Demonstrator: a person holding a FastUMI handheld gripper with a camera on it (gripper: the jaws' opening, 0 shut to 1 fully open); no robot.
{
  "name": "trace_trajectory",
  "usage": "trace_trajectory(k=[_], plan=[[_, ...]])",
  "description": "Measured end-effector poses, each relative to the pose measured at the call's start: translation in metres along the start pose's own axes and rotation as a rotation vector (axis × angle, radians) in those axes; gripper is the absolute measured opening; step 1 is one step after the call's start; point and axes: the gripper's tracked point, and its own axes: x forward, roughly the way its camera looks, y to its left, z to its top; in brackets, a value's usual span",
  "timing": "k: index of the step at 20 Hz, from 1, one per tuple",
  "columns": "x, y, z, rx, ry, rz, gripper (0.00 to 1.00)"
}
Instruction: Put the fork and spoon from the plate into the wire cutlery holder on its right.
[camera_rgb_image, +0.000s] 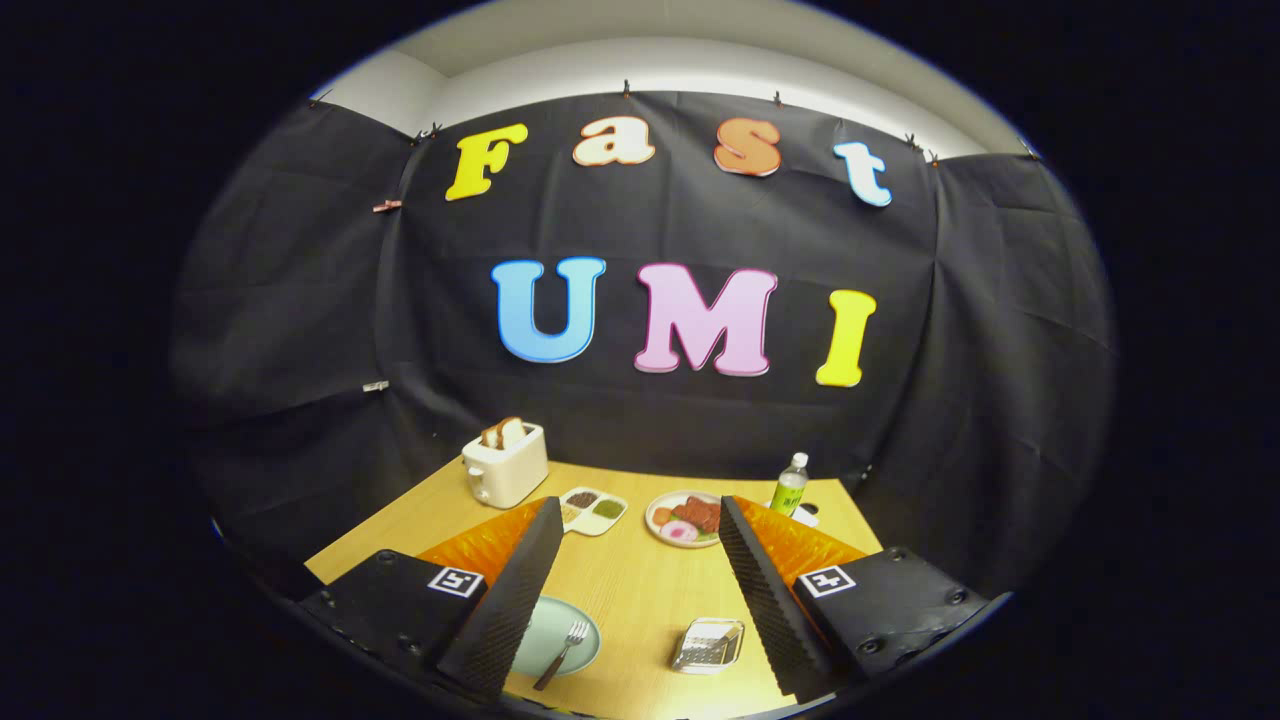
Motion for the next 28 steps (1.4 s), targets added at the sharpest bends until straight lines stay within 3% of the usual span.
trace_trajectory(k=[7,11,20,24,28], plan=[[0.009,0.049,-0.119,-0.015,0.403,0.112,0.99],[0.017,0.08,-0.184,0.045,0.585,0.17,0.99],[0.054,0.096,-0.289,0.057,0.786,0.153,0.98],[0.076,0.098,-0.321,0.008,0.841,0.126,0.86],[0.084,0.1,-0.348,0.01,0.905,0.088,0.86]])
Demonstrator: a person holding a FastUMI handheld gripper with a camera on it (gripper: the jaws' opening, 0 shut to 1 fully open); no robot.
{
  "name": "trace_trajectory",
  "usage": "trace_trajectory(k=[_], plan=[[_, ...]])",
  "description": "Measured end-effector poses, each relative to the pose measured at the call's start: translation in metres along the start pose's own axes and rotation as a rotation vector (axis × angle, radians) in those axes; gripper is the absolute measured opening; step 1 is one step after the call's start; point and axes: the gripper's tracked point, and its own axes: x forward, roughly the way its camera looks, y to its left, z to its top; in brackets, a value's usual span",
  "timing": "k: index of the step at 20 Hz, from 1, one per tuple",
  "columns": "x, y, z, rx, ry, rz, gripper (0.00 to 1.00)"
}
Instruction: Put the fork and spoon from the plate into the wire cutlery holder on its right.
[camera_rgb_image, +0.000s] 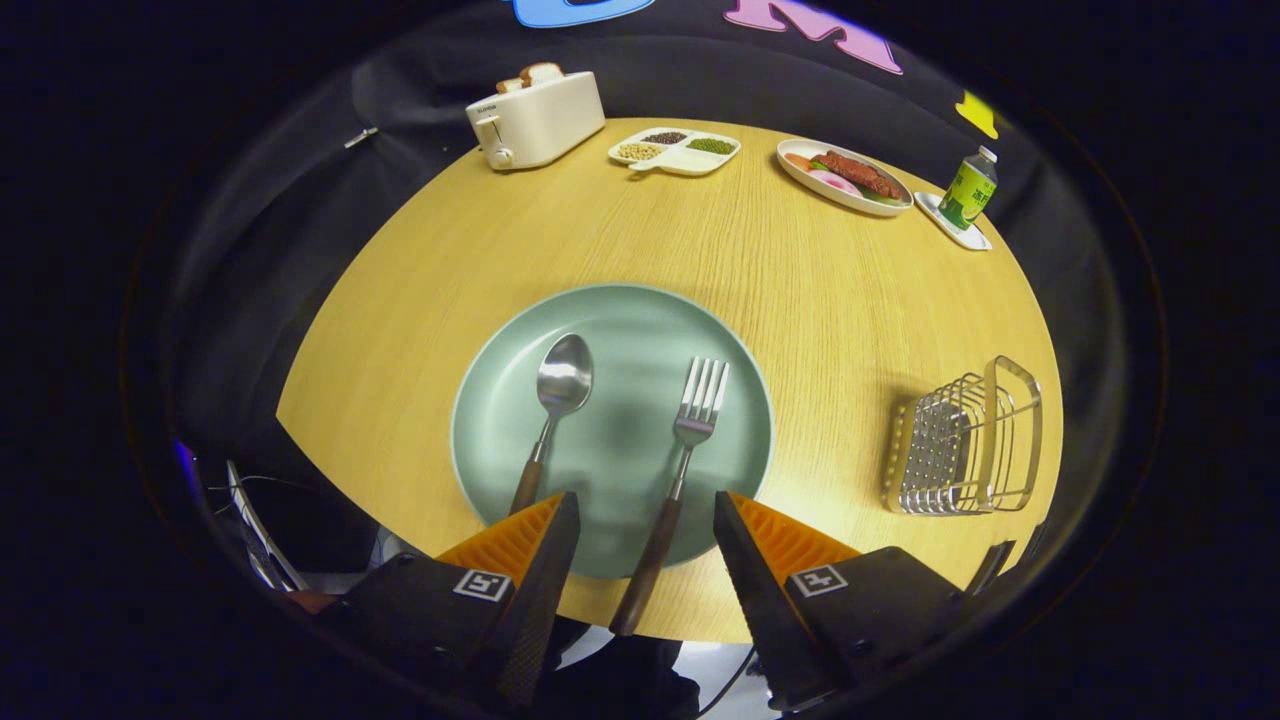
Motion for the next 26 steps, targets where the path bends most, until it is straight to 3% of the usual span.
trace_trajectory(k=[3,8,11,16,20,26], plan=[[0.014,-0.002,-0.005,-0.002,0.034,-0.041,0.75],[0.031,-0.019,-0.009,0.028,0.073,-0.134,0.28],[0.028,-0.025,-0.011,0.008,0.093,-0.168,0.14],[0.025,-0.021,-0.004,0.09,0.065,-0.114,0.1],[0.005,-0.033,0.01,0.043,0.014,-0.123,0.07],[-0.081,-0.052,0.028,0.049,-0.006,0.003,0.07]])
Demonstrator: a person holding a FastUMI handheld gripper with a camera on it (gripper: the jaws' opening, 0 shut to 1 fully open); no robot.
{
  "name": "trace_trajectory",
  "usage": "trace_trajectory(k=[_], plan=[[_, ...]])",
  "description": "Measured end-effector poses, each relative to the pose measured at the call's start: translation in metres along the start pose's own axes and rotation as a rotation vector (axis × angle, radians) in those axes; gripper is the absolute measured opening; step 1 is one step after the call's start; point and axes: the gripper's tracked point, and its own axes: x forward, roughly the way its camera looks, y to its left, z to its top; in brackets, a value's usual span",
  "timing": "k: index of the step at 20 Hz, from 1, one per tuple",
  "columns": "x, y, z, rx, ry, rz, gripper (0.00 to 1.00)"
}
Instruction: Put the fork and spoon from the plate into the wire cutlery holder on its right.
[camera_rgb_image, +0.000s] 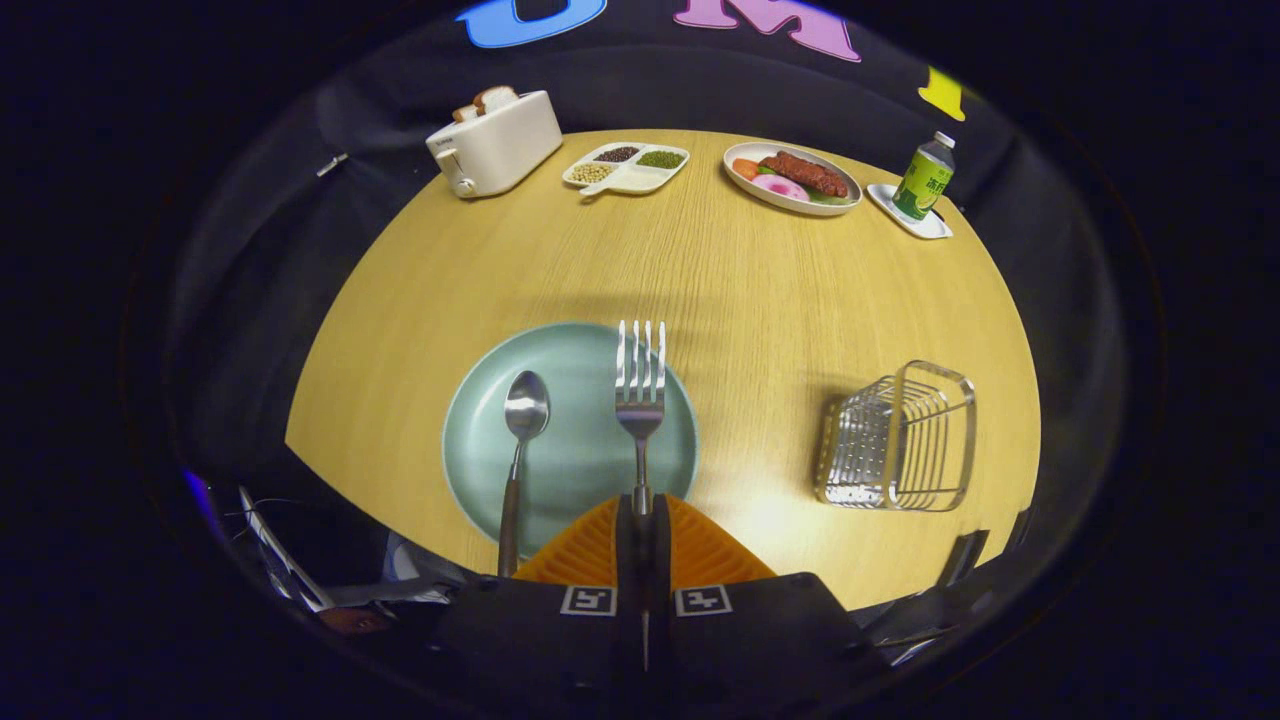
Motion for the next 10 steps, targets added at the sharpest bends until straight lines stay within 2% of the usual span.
trace_trajectory(k=[4,7,10], plan=[[-0.051,-0.063,0.005,-0.053,0.076,-0.013,0.06],[-0.065,-0.116,-0.009,-0.093,0.205,-0.056,0.06],[-0.064,-0.148,-0.026,-0.13,0.35,-0.074,0.06]])
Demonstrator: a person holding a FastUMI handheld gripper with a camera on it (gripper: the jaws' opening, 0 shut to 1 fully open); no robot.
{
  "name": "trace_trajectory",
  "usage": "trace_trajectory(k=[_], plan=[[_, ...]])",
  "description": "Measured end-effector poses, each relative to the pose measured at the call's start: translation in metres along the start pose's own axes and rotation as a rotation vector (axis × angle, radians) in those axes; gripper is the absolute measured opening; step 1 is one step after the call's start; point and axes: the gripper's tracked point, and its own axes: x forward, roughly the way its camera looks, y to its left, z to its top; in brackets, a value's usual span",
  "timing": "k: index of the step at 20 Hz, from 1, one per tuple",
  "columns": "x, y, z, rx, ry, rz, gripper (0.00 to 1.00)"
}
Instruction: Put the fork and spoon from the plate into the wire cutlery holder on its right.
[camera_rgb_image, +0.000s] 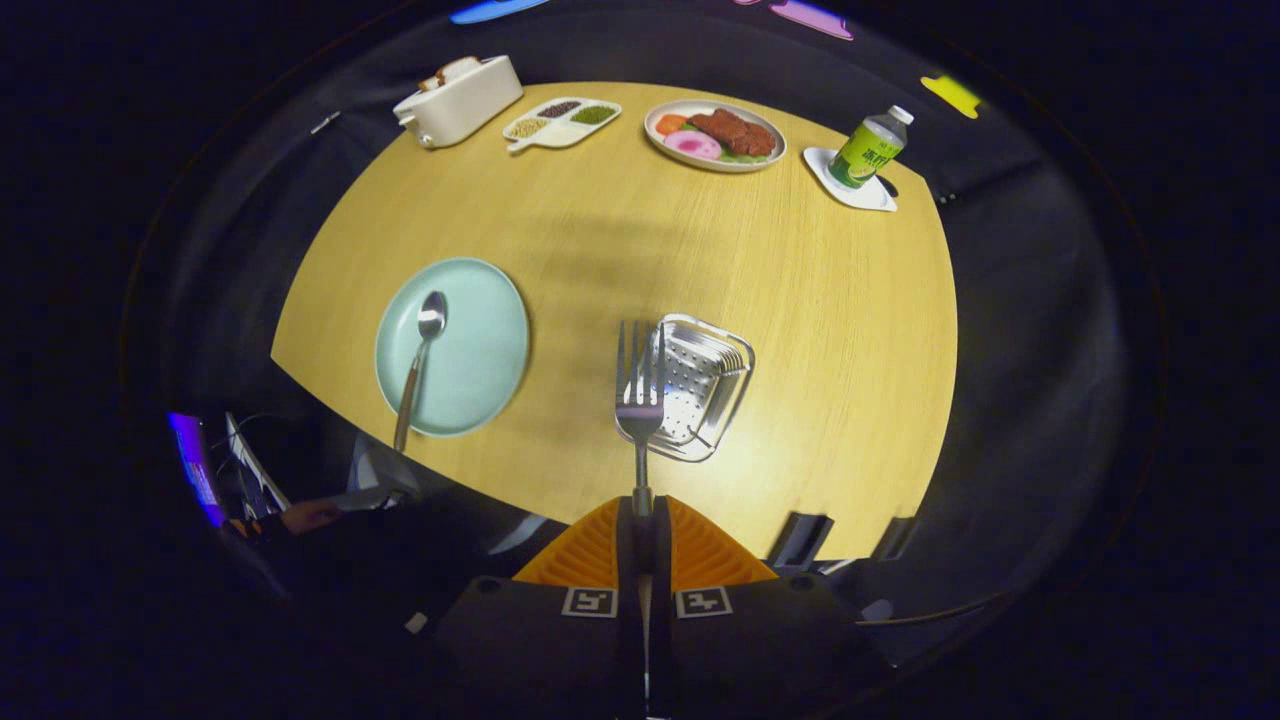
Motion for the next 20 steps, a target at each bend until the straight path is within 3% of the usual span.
trace_trajectory(k=[4,11,16,19,20], plan=[[0.019,-0.015,-0.015,-0.054,0.202,0.013,0.07],[0.034,-0.027,-0.006,-0.114,0.425,-0.005,0.09],[0.042,-0.026,0.01,-0.101,0.403,-0.004,0.16],[0.04,-0.028,0.014,-0.097,0.344,-0.013,0.33],[0.038,-0.029,0.018,-0.09,0.302,-0.014,0.34]])
